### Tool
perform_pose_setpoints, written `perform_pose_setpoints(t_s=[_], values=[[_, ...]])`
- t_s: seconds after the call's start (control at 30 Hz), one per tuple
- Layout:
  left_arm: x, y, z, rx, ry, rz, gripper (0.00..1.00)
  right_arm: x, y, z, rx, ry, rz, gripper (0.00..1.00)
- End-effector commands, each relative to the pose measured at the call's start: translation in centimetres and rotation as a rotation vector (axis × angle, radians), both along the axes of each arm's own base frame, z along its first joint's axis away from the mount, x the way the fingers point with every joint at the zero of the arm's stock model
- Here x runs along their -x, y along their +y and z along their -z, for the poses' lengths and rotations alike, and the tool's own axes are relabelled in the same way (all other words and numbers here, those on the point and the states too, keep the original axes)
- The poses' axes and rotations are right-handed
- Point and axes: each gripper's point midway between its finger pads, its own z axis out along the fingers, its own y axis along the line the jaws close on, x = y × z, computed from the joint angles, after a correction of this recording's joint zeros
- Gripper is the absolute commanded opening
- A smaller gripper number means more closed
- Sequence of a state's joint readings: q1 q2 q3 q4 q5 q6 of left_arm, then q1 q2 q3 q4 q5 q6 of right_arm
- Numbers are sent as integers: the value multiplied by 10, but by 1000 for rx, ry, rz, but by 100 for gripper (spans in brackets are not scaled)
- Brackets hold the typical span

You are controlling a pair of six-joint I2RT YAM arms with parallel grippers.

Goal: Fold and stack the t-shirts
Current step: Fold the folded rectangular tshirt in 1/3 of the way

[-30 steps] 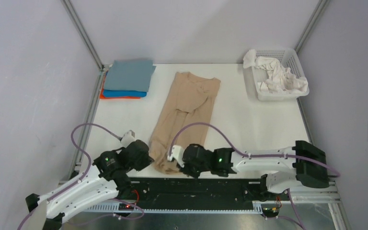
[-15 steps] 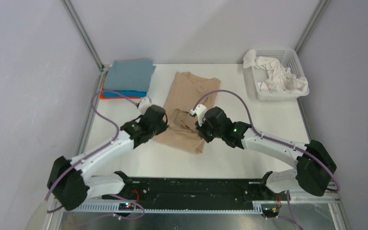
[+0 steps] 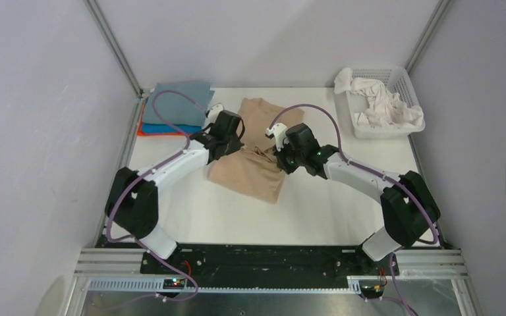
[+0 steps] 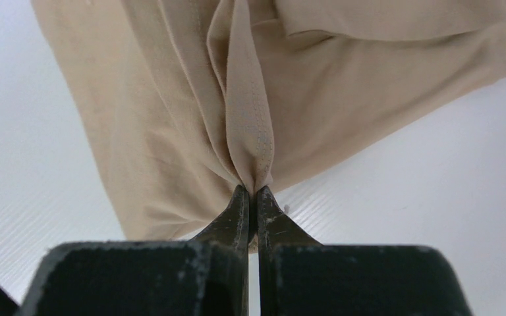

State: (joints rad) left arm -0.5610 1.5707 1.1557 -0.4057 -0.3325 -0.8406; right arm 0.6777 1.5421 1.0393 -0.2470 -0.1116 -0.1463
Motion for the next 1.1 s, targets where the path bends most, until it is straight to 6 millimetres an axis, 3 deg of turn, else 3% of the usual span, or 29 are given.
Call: perform_pose_setpoints(t_s=[0.0,0.27,0.43,0.47,0.5,0.53,0.57,0.6,0.63,0.73,0.77,0.8,0.83,0.9,1.0,1.07], values=[[-31,-3,-6,-23,-30,21,0,-36,7,-20,-45,-81,-35,0],[-68,-8,8,-34,-6,32,0,-73,-3,-3,-20,-43,-19,0],[-79,-12,21,-43,18,51,4,-93,-5,8,-5,-44,19,7],[-82,-12,20,-45,14,54,12,-96,-6,9,2,-43,30,9],[-82,-13,23,-45,21,61,29,-102,-8,10,12,-45,56,25],[-84,-14,21,-47,15,73,37,-106,-9,10,16,-52,71,39],[-85,-15,18,-43,12,80,57,-113,-12,8,23,-68,110,69],[-86,-14,14,-46,2,81,67,-120,-14,5,21,-90,136,84],[-87,-11,5,-50,-19,72,89,-125,-17,1,23,-110,176,96],[-84,4,-14,-82,-68,36,99,-133,-24,-19,-1,-159,263,99],[-81,8,-32,-74,-103,25,100,-134,-27,-23,-12,-160,300,99],[-75,17,-29,-98,-100,3,100,-130,-30,-30,-23,-162,318,99],[-69,23,-46,-88,-135,-12,100,-127,-31,-32,-34,-158,343,100],[-46,41,-36,-109,-113,-33,100,-111,-29,-38,-55,-157,341,99],[-15,56,-23,-93,-80,-36,100,-73,-19,-38,-81,-152,244,99],[8,65,-4,-72,-35,-27,100,-36,-3,-29,-76,-133,94,100]])
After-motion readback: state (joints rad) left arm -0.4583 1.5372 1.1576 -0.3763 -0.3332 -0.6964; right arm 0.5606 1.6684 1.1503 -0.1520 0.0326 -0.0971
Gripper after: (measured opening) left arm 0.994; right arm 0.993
